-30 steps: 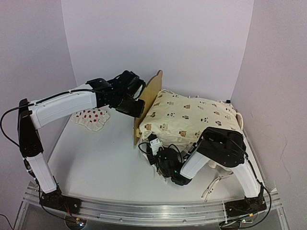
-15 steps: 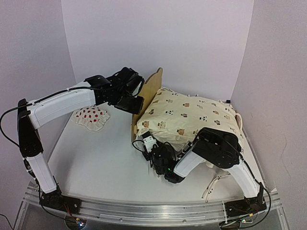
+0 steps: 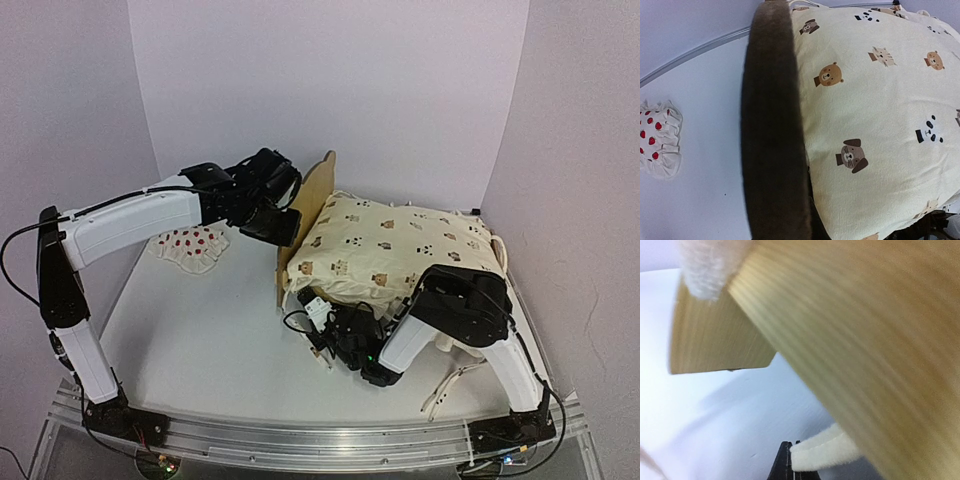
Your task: Set up the pet bed
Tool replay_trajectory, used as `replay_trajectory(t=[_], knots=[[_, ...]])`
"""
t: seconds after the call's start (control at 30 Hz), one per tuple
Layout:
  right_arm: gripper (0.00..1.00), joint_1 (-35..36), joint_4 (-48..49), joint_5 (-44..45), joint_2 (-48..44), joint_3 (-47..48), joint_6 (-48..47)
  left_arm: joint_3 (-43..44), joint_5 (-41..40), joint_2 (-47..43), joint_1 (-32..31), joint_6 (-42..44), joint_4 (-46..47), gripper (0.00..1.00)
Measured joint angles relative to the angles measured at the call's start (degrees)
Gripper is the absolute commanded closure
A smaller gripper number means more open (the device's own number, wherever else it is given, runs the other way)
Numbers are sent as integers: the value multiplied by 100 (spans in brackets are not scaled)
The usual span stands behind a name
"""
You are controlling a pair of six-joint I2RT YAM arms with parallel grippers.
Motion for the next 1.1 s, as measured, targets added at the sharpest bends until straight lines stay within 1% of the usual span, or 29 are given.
replay_trajectory(t=[0.2,0.4,0.7,0.83,1.1], knots=[[100,-10,-3,-802,-469,-706,401,-152,26,-9,-3,-85,135,100],[100,8,-3,-1255,-819,-1118,823,-199,17,-10,-12,-83,191,100],[100,103,-230,-2101,-1592,-1686,1368,-764,3,-185,-12,1,709,100],[100,90,-658,-2552,-2024,-1824,1717,-1054,-44,-216,-10,56,1051,100],[100,50,-2121,-3809,-2591,-1715,2395,-1280,-25,-216,115,187,1450,100]])
